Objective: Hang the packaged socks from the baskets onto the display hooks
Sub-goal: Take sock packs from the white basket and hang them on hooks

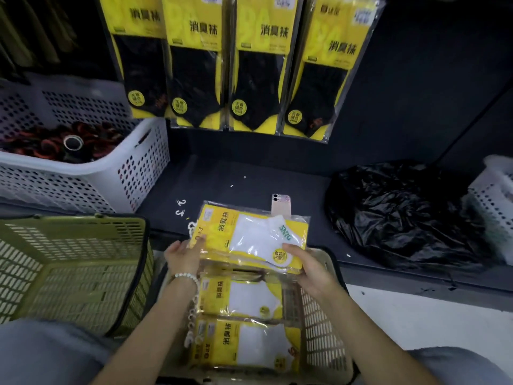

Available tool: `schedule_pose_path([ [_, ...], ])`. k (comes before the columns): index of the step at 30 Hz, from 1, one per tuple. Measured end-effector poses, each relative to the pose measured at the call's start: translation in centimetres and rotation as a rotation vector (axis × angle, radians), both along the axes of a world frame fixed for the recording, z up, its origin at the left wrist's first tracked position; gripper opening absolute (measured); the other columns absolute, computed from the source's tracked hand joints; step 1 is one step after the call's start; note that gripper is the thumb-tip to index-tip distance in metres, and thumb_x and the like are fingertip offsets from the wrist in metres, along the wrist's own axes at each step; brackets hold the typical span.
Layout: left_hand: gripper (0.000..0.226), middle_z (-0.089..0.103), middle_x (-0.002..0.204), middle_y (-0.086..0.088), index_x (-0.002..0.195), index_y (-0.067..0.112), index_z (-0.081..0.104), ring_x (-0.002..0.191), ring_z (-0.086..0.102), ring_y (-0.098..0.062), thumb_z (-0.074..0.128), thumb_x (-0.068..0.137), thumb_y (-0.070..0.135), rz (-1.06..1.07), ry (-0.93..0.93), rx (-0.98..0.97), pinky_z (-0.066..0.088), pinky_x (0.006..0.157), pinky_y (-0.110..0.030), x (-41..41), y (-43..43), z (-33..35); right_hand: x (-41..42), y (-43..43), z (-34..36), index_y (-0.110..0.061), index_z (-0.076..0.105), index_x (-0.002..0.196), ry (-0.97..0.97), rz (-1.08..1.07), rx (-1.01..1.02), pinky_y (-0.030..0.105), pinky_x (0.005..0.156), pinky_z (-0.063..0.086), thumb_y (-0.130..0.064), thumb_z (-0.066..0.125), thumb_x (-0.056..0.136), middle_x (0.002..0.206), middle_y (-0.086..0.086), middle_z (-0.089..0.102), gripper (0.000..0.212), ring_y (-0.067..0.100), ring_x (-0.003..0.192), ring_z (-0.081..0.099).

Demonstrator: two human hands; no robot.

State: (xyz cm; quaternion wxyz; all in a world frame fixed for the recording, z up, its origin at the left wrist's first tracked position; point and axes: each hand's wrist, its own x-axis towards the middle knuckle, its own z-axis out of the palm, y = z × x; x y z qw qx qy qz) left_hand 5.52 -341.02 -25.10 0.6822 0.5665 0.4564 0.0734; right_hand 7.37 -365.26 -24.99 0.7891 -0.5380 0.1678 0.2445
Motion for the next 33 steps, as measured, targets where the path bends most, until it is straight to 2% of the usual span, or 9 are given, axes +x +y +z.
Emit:
schedule_pose_path([
  [3, 0.049, 0.061, 0.102, -0.005, 0.116, 0.011, 0.052, 0.089, 0.061, -0.018, 0.075, 0.076, 0.028, 0.033, -0.171, -0.417, 0.053, 0.063, -0.028, 0.7, -1.3, 4.5, 0.4, 0.0, 3.2, -0.004, 0.065, 0.115, -0.120, -0.057, 0.070, 0.033, 0.079, 0.057, -0.016, 0.075, 0.071, 0.106, 0.008, 0.072, 0.047, 0.021, 0.095, 0.070],
  [5, 0.033, 0.068, 0.104, -0.010, 0.110, 0.012, 0.058, 0.089, 0.066, -0.020, 0.069, 0.082, 0.026, -0.028, -0.341, -0.703, 0.054, 0.064, -0.030, 1.2, -2.9, 7.2, 0.5, 0.1, 5.0, -0.005, 0.063, 0.120, -0.177, -0.061, 0.099, 0.044, 0.096, 0.050, -0.022, 0.078, 0.065, 0.115, 0.010, 0.069, 0.059, 0.026, 0.105, 0.066],
  [8, 0.022, 0.073, 0.092, -0.011, 0.105, 0.011, 0.059, 0.083, 0.071, -0.020, 0.063, 0.086, 0.021, -0.162, -0.478, -0.747, 0.053, 0.072, -0.033, 1.7, -5.3, 10.3, 0.4, -0.3, 7.2, -0.009, 0.064, 0.118, -0.264, -0.069, 0.131, 0.041, 0.085, 0.057, -0.024, 0.077, 0.067, 0.113, 0.009, 0.071, 0.054, 0.023, 0.099, 0.069],
  [10, 0.021, 0.071, 0.101, -0.012, 0.107, 0.009, 0.059, 0.088, 0.070, -0.021, 0.060, 0.088, 0.019, -0.245, -0.512, -0.740, 0.053, 0.074, -0.034, 1.8, -6.5, 11.8, 0.4, -1.0, 8.5, -0.011, 0.064, 0.117, -0.309, -0.076, 0.140, 0.032, 0.070, 0.059, -0.023, 0.075, 0.070, 0.109, 0.008, 0.072, 0.050, 0.020, 0.095, 0.071],
  [12, 0.027, 0.069, 0.111, -0.010, 0.115, 0.009, 0.058, 0.098, 0.067, -0.021, 0.058, 0.090, 0.019, -0.298, -0.535, -0.650, 0.054, 0.077, -0.035, 2.1, -7.1, 12.8, 0.4, -1.8, 9.8, -0.010, 0.060, 0.122, -0.354, -0.077, 0.065, 0.028, 0.069, 0.058, -0.026, 0.077, 0.067, 0.110, 0.007, 0.072, 0.059, 0.019, 0.096, 0.071],
  [15, 0.027, 0.070, 0.109, -0.002, 0.114, 0.016, 0.059, 0.099, 0.067, -0.017, 0.061, 0.088, 0.020, -0.378, -0.638, -0.407, 0.055, 0.078, -0.031, 2.7, -7.3, 14.6, 1.3, -3.3, 11.9, -0.013, 0.043, 0.134, -0.455, -0.136, -0.184, 0.027, 0.088, 0.050, -0.027, 0.080, 0.067, 0.128, 0.001, 0.060, 0.078, 0.015, 0.109, 0.063],
  [19, 0.021, 0.071, 0.106, 0.002, 0.104, 0.024, 0.064, 0.097, 0.067, -0.014, 0.066, 0.083, 0.022, -0.548, -0.714, -0.009, 0.053, 0.081, -0.031, 3.5, -7.9, 17.7, 3.0, -4.1, 16.8, -0.020, 0.040, 0.140, -0.722, -0.164, -0.421, 0.025, 0.105, 0.038, -0.028, 0.070, 0.083, 0.134, -0.011, 0.045, 0.065, 0.007, 0.127, 0.043],
  [24, 0.020, 0.070, 0.088, 0.023, 0.098, 0.034, 0.060, 0.084, 0.066, 0.004, 0.068, 0.082, 0.025, -0.752, -0.805, 0.251, 0.050, 0.065, -0.010, 4.2, -9.3, 21.0, 3.7, -2.9, 22.3, -0.018, 0.058, 0.122, -0.939, -0.204, -0.414, 0.019, 0.089, 0.052, -0.023, 0.070, 0.085, 0.117, -0.006, 0.065, 0.040, 0.004, 0.105, 0.063],
  [33, 0.030, 0.068, 0.072, 0.023, 0.089, 0.033, 0.060, 0.068, 0.064, 0.009, 0.079, 0.066, 0.036, -0.680, -0.810, 0.335, 0.047, 0.052, -0.007, 6.5, -10.2, 24.8, 4.3, -3.3, 25.0, -0.015, 0.064, 0.099, -0.888, -0.292, -0.165, 0.016, 0.064, 0.054, -0.016, 0.069, 0.084, 0.092, -0.006, 0.076, 0.016, 0.009, 0.084, 0.072],
])
